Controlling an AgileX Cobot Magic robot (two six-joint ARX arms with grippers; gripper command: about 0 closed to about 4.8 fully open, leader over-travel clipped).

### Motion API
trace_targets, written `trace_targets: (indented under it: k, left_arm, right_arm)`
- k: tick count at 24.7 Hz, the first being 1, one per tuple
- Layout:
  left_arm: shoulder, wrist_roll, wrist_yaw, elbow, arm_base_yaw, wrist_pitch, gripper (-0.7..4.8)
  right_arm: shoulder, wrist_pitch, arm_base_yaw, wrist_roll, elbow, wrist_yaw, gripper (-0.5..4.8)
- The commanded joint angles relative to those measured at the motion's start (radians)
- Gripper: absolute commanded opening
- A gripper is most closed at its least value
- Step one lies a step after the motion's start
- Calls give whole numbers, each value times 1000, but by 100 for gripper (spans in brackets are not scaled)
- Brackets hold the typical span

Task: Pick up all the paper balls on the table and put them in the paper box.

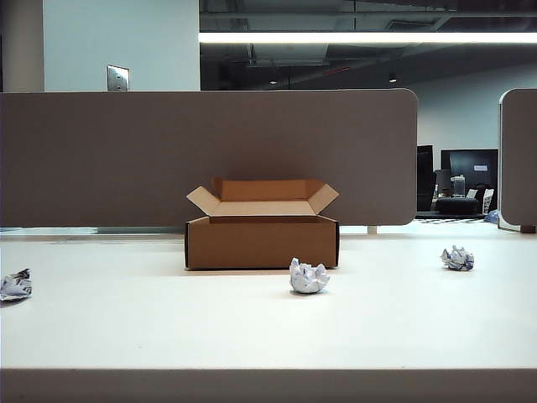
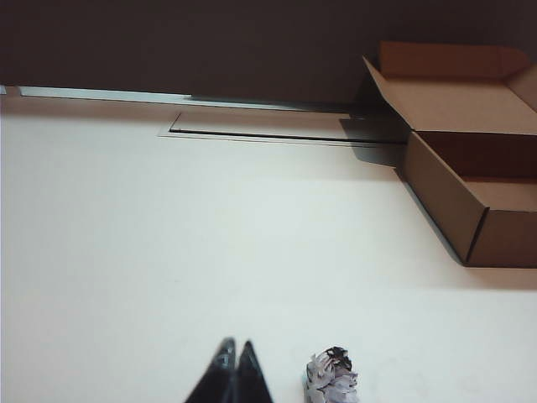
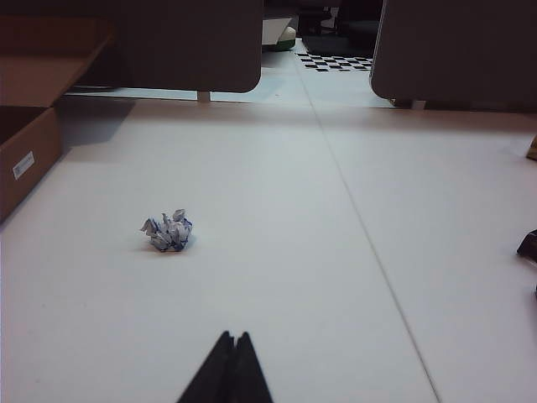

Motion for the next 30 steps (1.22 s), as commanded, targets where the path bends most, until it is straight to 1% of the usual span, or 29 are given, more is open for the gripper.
trace_targets:
  k: [1, 11, 14, 15, 17, 19, 20, 22, 24, 25, 26, 27, 28, 30]
  left_arm:
    - [0, 4, -3, 4, 2, 6, -3]
    - [0, 1, 1, 4, 2, 6, -2]
    - [0, 0, 19, 25, 1, 12, -3]
    - [0, -6, 30, 66, 0, -21, -4]
    - [2, -26, 14, 130, 0, -86, -4]
    - [19, -24, -23, 200, 0, -138, -4]
    - [40, -21, -26, 238, 1, -155, -4]
    - [135, -10, -16, 337, 1, -179, -4]
    - [282, 17, 39, 438, 1, -192, -4]
    - [391, 34, 73, 504, 1, -204, -4]
    - [500, 46, 87, 568, 1, -222, -5]
    - [571, 47, 95, 609, 1, -236, -5]
    - [695, 47, 95, 682, 1, -270, -5]
    - [806, 45, 101, 746, 0, -303, -5]
  right_arm:
    - [-3, 25, 0, -2, -5, 0, -1]
    - [-3, 24, 0, 9, -5, 0, -1]
    - [-3, 49, 0, 167, 0, 6, -2]
    - [-3, 80, 0, 261, 18, 8, -2]
    - [0, 93, 0, 301, 63, 3, -3]
    - [5, 92, 1, 297, 123, -20, -3]
    - [16, 91, 1, 294, 159, -32, -3]
    - [75, 72, 1, 266, 257, -83, -3]
    - [186, 34, 1, 216, 365, -130, -3]
    - [272, 24, 2, 176, 429, -149, -3]
    - [365, 15, 3, 152, 492, -169, -3]
    - [418, 16, 17, 143, 527, -168, -3]
    - [500, 18, 34, 131, 579, -164, -3]
    - [599, 10, 47, 129, 639, -170, -3]
